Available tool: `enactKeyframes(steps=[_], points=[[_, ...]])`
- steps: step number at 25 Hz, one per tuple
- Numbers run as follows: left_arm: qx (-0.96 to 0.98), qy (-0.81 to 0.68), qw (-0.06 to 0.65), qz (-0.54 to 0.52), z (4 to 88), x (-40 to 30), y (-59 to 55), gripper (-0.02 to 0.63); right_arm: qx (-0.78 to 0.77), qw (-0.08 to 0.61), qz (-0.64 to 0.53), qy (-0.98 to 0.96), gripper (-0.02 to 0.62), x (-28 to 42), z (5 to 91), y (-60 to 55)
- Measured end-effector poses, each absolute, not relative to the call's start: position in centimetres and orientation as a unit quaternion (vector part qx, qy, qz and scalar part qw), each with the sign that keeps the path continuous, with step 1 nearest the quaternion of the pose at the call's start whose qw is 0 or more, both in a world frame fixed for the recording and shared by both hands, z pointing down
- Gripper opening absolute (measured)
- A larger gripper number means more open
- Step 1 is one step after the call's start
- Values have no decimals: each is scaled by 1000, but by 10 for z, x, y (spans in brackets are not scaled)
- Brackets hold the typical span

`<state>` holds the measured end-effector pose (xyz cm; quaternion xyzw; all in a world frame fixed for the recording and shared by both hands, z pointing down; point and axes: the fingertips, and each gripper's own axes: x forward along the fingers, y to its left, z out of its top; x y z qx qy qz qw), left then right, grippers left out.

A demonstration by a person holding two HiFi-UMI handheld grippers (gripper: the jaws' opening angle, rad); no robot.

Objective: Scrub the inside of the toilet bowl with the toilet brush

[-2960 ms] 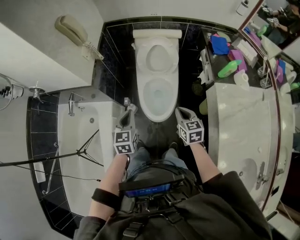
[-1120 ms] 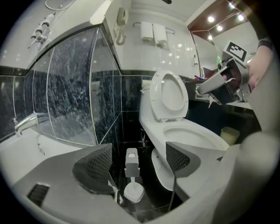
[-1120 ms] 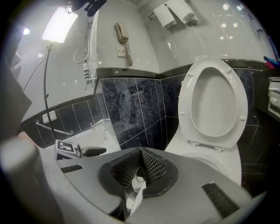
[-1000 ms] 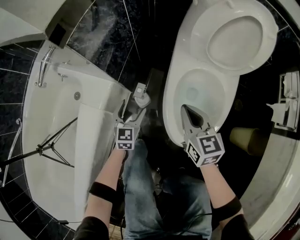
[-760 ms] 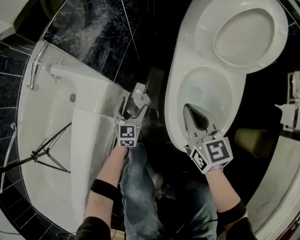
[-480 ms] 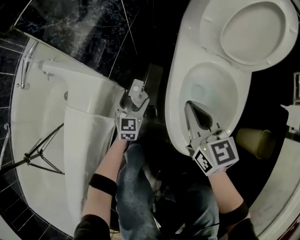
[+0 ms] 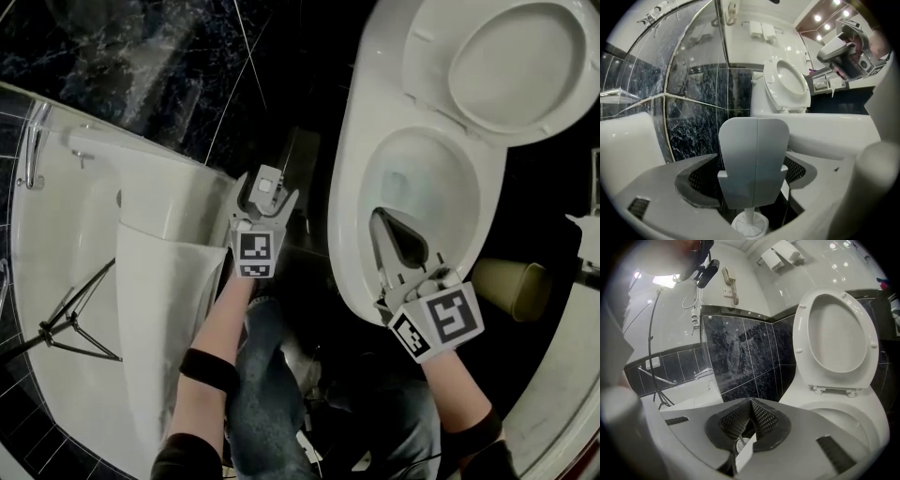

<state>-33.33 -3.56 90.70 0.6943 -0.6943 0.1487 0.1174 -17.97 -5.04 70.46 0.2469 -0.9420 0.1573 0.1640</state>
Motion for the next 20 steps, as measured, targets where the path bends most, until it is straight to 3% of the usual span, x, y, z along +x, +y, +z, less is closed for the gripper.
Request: enactKeyframes(steps=[9, 15, 20], points=[[697, -697, 106, 131, 905, -331, -50, 416, 249, 169, 154, -941, 3, -185, 718, -57], [685, -709, 81, 145, 903, -335, -55, 259, 261, 167, 148, -939, 3, -179, 721, -67], [684, -711, 80, 143, 902, -336, -54, 247, 260, 171, 152, -938, 3, -177, 726, -67]])
